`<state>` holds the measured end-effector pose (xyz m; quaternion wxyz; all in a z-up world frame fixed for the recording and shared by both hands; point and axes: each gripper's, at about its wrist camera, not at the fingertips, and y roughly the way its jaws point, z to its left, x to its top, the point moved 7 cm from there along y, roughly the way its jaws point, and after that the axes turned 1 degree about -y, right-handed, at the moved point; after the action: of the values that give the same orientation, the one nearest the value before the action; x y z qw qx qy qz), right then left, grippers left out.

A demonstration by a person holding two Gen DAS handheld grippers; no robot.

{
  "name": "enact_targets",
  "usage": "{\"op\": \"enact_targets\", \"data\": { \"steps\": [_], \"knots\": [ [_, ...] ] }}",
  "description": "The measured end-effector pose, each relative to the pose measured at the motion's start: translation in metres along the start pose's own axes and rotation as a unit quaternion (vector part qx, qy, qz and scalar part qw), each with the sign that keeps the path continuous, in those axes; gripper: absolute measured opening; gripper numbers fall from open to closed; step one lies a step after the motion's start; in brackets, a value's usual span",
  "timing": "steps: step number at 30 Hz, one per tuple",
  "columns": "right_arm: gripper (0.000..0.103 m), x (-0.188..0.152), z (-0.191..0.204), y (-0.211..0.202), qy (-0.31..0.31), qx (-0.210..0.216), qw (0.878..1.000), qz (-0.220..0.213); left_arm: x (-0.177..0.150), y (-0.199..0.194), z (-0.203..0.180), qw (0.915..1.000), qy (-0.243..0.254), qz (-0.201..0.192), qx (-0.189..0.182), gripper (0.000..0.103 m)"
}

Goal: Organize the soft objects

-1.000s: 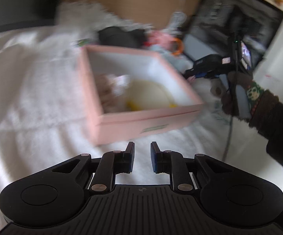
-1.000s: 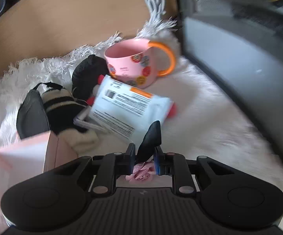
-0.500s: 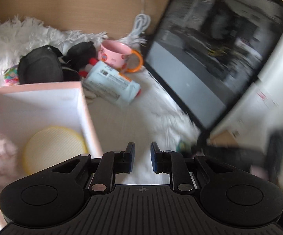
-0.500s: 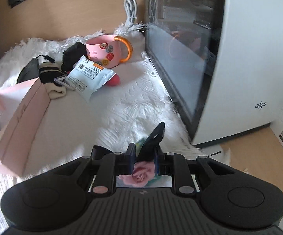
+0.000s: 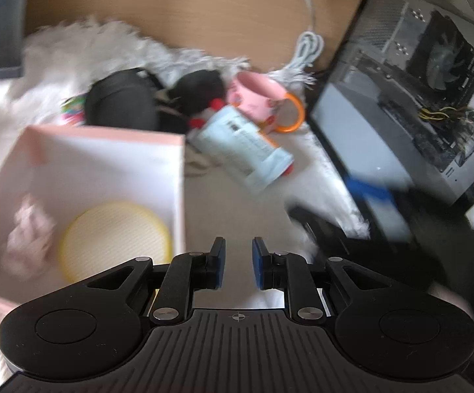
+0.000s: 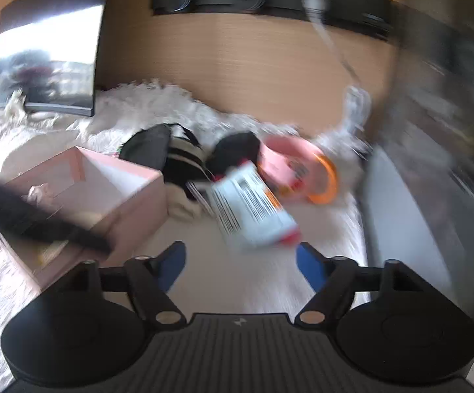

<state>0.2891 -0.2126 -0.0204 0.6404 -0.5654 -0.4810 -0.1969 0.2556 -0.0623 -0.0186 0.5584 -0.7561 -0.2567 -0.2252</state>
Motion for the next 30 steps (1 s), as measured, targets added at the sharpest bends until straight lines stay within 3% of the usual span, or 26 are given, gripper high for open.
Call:
{"op": "enact_targets", "data": {
  "steps": [6, 12, 14, 20, 24, 30],
  "knots": [
    [0.085, 0.043, 0.017, 0.095, -0.096, -0.018, 0.995, 0.034, -0.02, -0.039, 0.023, 0.9998, 0.008, -0.01, -0.016, 0.019],
    [0.083, 0.029, 0.007, 0.167, -0.112, -0.028, 0.986, 0.124, -0.049, -0.048, 0.04, 0.9985, 0.029, 0.025, -0.04, 0.019],
    [0.076, 0.024, 0.008, 0.166, -0.129, -0.036, 0.984, 0.119, -0.059, -0.043, 0.049, 0.9979, 0.027, 0.042, -0.04, 0.019],
    [0.073, 0.011, 0.024, 0.12, -0.127, -0.038, 0.982, 0.132, -0.063, -0.019, 0.067, 0.9982, 0.008, 0.05, -0.034, 0.019],
    [0.073, -0.004, 0.026, 0.074, -0.042, -0.01, 0.987, 0.152, -0.057, -0.001, 0.076, 0.9974, -0.02, 0.056, -0.039, 0.018],
    [0.075, -0.032, 0.046, 0.027, 0.071, 0.066, 0.983, 0.157, -0.048, 0.013, 0.081, 0.9972, -0.028, 0.059, -0.035, 0.018]
  ]
}}
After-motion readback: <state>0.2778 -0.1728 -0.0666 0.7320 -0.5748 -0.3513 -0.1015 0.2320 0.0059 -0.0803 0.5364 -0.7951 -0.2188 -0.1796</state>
